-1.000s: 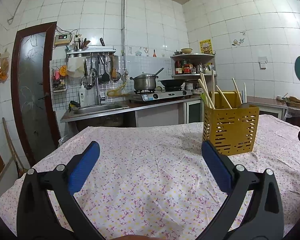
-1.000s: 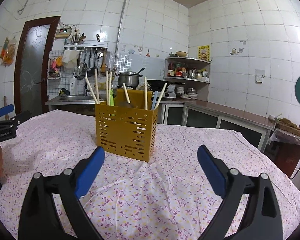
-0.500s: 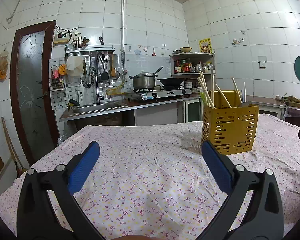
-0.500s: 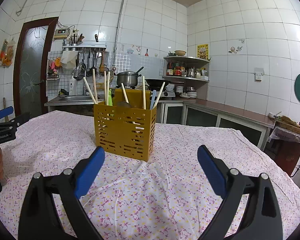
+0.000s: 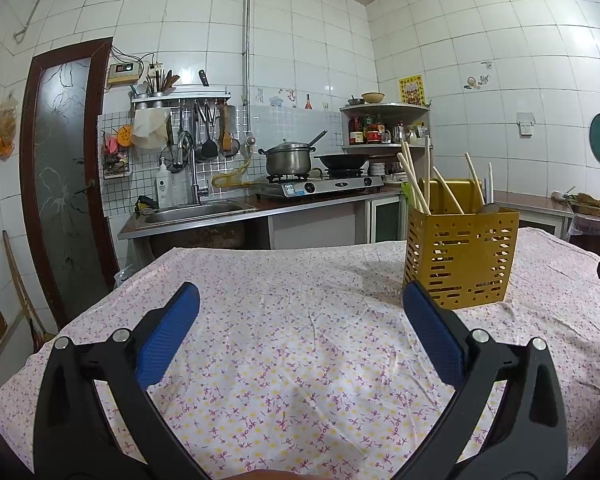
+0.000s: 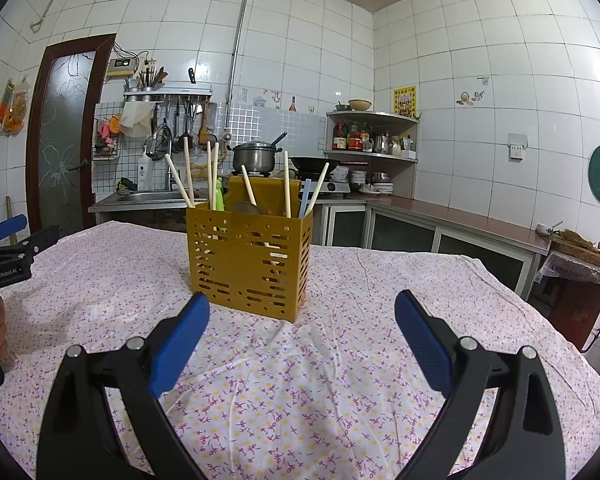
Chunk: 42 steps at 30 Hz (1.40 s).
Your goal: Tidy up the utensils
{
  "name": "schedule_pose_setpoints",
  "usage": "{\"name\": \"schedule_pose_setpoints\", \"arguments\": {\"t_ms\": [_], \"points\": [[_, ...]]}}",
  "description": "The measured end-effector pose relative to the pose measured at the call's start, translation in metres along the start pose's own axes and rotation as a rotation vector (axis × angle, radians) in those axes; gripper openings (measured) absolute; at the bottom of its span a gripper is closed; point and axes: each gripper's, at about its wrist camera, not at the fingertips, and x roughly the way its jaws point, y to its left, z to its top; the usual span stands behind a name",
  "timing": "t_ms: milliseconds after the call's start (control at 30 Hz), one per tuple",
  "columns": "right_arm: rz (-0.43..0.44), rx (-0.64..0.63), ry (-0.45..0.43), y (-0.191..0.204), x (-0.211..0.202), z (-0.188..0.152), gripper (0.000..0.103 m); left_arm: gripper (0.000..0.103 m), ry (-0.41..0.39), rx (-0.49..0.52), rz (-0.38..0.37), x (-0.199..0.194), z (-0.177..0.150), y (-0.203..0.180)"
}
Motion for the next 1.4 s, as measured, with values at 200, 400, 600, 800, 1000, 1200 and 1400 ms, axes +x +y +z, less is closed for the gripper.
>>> {"name": "schedule_pose_setpoints", "arguments": {"t_ms": [200, 400, 600, 800, 1000, 1200, 1400], "points": [[0.000, 0.000, 0.000, -0.0002, 0.0001, 0.0001, 0.092, 0.098, 0.003, -0.003, 0.000, 0.0006, -0.0002, -0.0001], [-0.001, -0.002, -0.003, 0.0000, -0.0001, -0.0001, 0.092, 0.098, 0.003, 0.000, -0.001, 0.0011, -0.0006, 0.0002], [-0.002, -0.005, -0.001, 0.0010, 0.0009, -0.0012, 0.092, 0.098, 0.007, -0.008, -0.005, 0.0021, -0.0016, 0.0033], [-0.004, 0.001, -0.003, 0.0011, -0.0002, -0.0014, 0.092, 0.098, 0.012, -0.011, -0.007, 0.0027, -0.0026, 0.0047], [-0.005, -0.004, -0.002, 0.0023, -0.0013, -0.0012, 0.092, 0.098, 0.010, -0.009, -0.008, 0.0021, -0.0021, 0.0059], [-0.005, -0.005, 0.004, 0.0039, -0.0018, -0.0013, 0.092, 0.098, 0.014, -0.016, -0.011, 0.0021, -0.0019, 0.0081], [-0.008, 0.020, 0.007, 0.0000, -0.0012, -0.0004, 0.092, 0.098, 0.011, -0.003, -0.016, 0.0016, -0.0025, 0.0085]]}}
